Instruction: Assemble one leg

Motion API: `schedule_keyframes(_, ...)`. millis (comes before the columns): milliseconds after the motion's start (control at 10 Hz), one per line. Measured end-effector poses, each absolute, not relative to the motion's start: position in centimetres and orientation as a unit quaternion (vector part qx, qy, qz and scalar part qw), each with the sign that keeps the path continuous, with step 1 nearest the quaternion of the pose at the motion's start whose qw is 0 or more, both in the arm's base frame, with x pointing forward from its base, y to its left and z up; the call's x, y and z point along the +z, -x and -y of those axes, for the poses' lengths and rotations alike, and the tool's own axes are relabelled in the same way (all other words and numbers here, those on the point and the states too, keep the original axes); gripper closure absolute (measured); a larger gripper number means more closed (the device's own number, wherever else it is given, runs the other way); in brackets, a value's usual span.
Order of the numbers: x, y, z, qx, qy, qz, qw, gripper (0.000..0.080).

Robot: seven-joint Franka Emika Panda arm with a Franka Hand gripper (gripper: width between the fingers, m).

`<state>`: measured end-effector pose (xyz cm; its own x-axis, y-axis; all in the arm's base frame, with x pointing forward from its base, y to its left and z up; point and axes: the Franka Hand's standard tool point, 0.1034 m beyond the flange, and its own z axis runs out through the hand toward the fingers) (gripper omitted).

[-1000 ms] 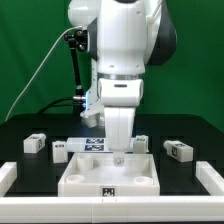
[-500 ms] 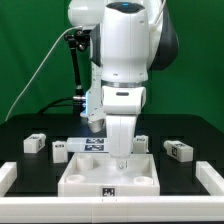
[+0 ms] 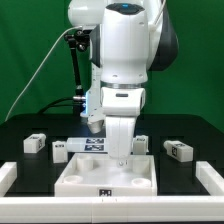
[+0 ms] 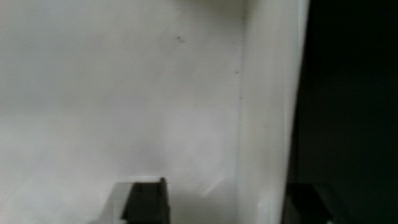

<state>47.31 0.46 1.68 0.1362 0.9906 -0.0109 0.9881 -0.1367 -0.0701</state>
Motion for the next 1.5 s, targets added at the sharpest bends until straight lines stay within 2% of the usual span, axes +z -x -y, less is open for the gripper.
schedule_keyframes(100, 1.7, -47.3, -0.5, 0.027, 0.753, 0.657, 0.023, 0.0662)
schedule_keyframes(200, 1.7, -47.4, -0.4, 0.026, 0.754, 0.657, 0.022, 0.0742)
schedule_keyframes(1000, 1.7, -47.7, -0.5, 0.027, 0.726, 0.687, 0.023, 0.0742)
schedule_keyframes(1500, 1.7, -48.1, -4.5, 0.015, 0.736, 0.677, 0.024, 0.0742)
